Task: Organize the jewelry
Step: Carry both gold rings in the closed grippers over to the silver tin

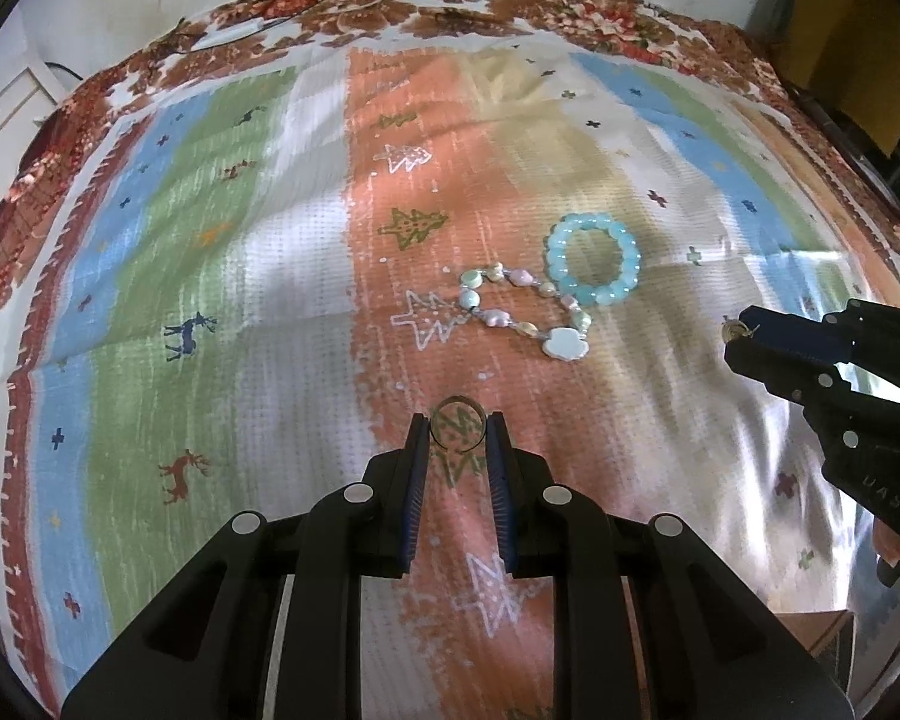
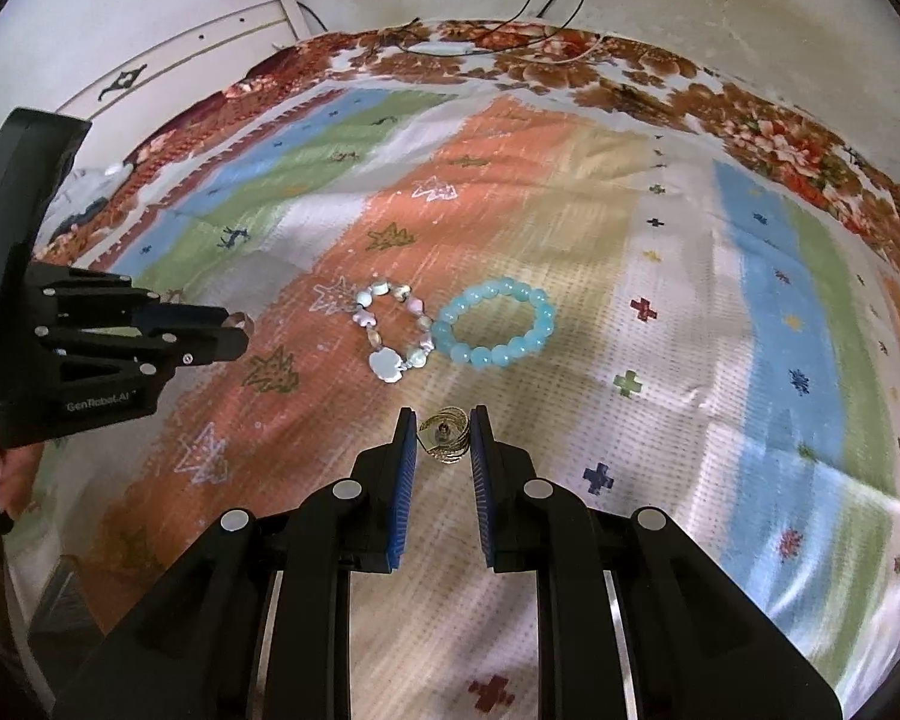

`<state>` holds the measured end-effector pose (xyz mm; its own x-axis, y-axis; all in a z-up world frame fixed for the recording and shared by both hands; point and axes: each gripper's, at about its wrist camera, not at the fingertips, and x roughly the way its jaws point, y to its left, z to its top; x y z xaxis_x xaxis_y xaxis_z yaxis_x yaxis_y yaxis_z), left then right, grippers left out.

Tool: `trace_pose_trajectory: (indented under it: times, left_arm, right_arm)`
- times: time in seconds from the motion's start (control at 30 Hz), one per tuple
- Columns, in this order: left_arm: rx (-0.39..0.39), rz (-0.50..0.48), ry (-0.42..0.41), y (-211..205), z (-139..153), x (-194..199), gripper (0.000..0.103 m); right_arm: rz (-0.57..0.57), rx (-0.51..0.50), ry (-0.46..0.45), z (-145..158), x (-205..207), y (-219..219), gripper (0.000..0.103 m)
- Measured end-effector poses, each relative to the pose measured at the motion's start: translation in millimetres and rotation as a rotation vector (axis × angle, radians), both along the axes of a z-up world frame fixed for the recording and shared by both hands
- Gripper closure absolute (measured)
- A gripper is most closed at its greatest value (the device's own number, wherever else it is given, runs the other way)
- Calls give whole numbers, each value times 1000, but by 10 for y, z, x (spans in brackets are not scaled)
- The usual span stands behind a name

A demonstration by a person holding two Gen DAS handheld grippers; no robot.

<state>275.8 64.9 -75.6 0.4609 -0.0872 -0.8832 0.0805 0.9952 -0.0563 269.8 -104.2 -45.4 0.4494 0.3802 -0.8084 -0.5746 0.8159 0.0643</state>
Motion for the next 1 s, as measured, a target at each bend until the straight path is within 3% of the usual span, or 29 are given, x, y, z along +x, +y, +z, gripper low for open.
trace_pose_trajectory:
  times: [1.0]
  left_arm:
    - [-41, -5, -119, -234, 487, -665, 84]
  right_arm:
    - [-110, 76, -31, 331, -568, -378, 84]
